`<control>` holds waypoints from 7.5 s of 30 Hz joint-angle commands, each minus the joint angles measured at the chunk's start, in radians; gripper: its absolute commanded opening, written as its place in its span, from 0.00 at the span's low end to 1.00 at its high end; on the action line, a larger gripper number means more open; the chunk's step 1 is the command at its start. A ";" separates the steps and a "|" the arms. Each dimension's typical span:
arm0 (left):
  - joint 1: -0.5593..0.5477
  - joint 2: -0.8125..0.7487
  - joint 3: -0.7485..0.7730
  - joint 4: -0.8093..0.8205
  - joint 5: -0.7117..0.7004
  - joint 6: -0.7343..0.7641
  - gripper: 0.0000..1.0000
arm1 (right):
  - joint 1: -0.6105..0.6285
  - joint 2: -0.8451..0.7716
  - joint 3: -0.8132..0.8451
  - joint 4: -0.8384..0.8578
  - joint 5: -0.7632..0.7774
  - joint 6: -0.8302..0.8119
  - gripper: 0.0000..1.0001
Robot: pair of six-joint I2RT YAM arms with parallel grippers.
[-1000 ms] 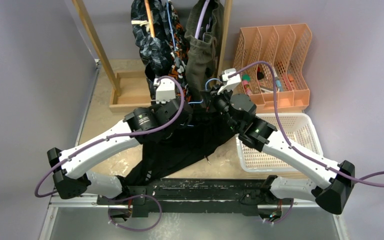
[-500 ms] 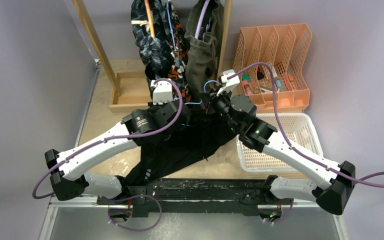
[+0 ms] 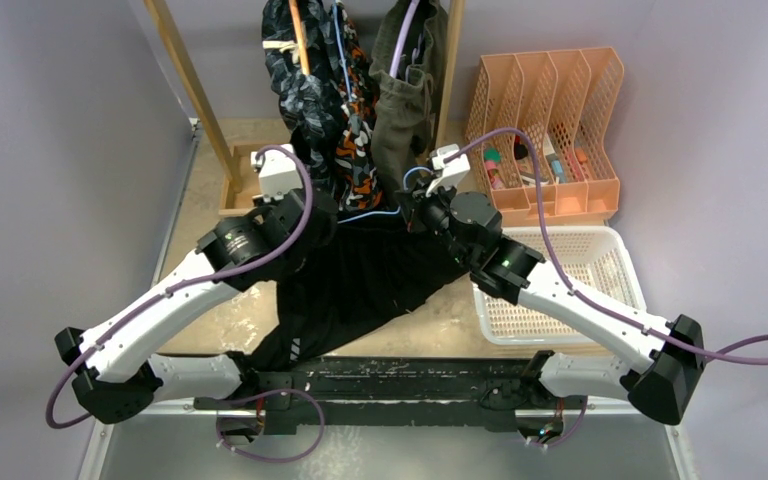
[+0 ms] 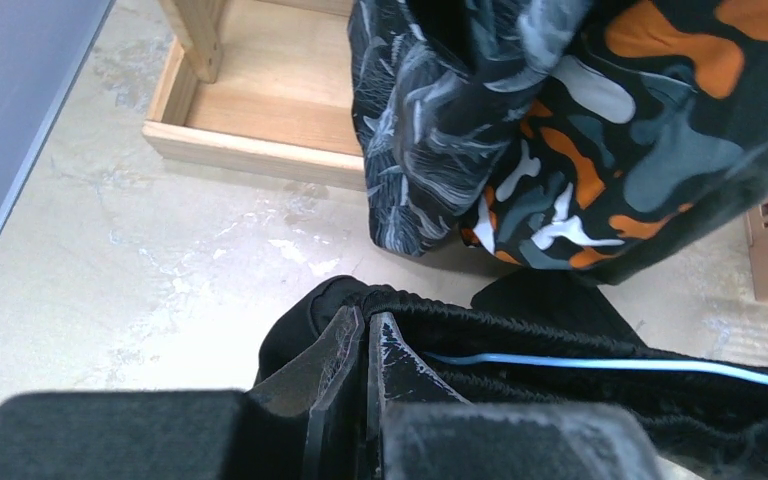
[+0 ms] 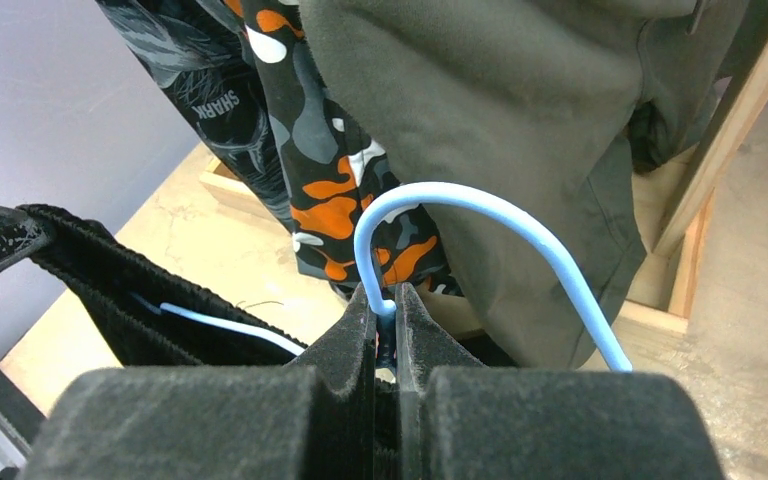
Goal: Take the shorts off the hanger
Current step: Remove the shorts from the clothes rod, then place the hanger on the clothes rod.
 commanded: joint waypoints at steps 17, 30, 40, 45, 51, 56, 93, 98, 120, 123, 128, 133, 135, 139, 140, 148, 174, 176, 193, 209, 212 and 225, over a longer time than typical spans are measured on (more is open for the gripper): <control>0.167 -0.168 -0.205 -0.037 0.044 0.038 0.00 | -0.002 -0.057 -0.094 0.061 -0.003 -0.010 0.00; 0.186 -0.249 -0.321 0.023 0.068 -0.024 0.00 | -0.023 -0.128 -0.093 0.063 -0.108 0.017 0.00; 0.274 -0.292 -0.287 0.021 0.092 0.001 0.00 | -0.044 -0.119 -0.070 0.031 -0.056 0.060 0.00; 0.293 -0.245 -0.265 0.061 0.029 0.010 0.00 | -0.050 -0.180 -0.127 0.103 -0.176 -0.007 0.00; 0.294 -0.227 -0.219 0.113 0.046 0.042 0.00 | -0.050 -0.213 -0.176 0.139 -0.146 -0.021 0.00; 0.295 -0.209 -0.249 0.131 0.069 0.056 0.00 | -0.050 -0.230 -0.213 0.211 -0.282 -0.079 0.00; 0.526 -0.247 -0.475 0.415 0.873 0.393 0.04 | -0.082 -0.107 -0.117 0.140 -0.070 0.000 0.00; 0.526 -0.226 -0.426 0.342 0.842 0.402 0.36 | -0.082 -0.076 -0.090 0.118 -0.099 -0.037 0.00; 0.527 -0.213 -0.194 0.087 1.168 0.761 0.78 | -0.083 -0.008 0.014 0.084 -0.628 -0.328 0.00; 0.527 -0.227 -0.245 0.105 1.257 0.749 0.77 | -0.084 0.008 0.052 0.066 -0.677 -0.342 0.00; 0.527 -0.243 -0.244 0.090 1.279 0.759 0.77 | -0.105 0.009 0.085 0.036 -0.723 -0.340 0.00; 0.526 -0.225 -0.255 0.086 1.333 0.757 0.75 | -0.160 0.009 0.116 0.016 -0.839 -0.313 0.00; 0.526 -0.215 -0.249 0.078 1.323 0.756 0.70 | -0.181 0.011 0.126 0.006 -0.879 -0.303 0.00; 0.525 -0.185 -0.239 0.071 1.346 0.764 0.60 | -0.217 0.018 0.146 -0.027 -0.942 -0.276 0.00; 0.526 -0.177 -0.237 0.070 1.351 0.766 0.59 | -0.224 0.018 0.146 -0.027 -0.952 -0.269 0.00; 0.522 -0.107 -0.183 0.016 1.308 0.726 0.01 | -0.246 0.013 0.097 -0.007 -0.812 -0.218 0.00; 0.514 -0.168 -0.044 -0.172 1.271 0.633 0.00 | -0.248 0.041 -0.020 -0.124 -0.223 0.046 0.77; 0.514 -0.170 -0.035 -0.183 1.277 0.634 0.00 | -0.248 0.084 -0.032 -0.161 -0.166 0.125 0.77; 0.514 -0.310 0.041 -0.118 1.408 0.582 0.00 | -0.249 0.125 -0.056 -0.094 -0.175 0.212 0.74; 0.516 -0.444 -0.006 -0.316 1.055 0.419 0.00 | -0.248 0.075 -0.080 -0.103 -0.193 0.245 0.74; 0.516 -0.462 0.007 -0.358 1.008 0.385 0.00 | -0.248 0.055 -0.100 -0.102 -0.189 0.254 0.75; 0.518 -0.386 0.170 -0.445 0.855 0.327 0.00 | -0.248 -0.028 -0.149 -0.125 -0.156 0.265 0.76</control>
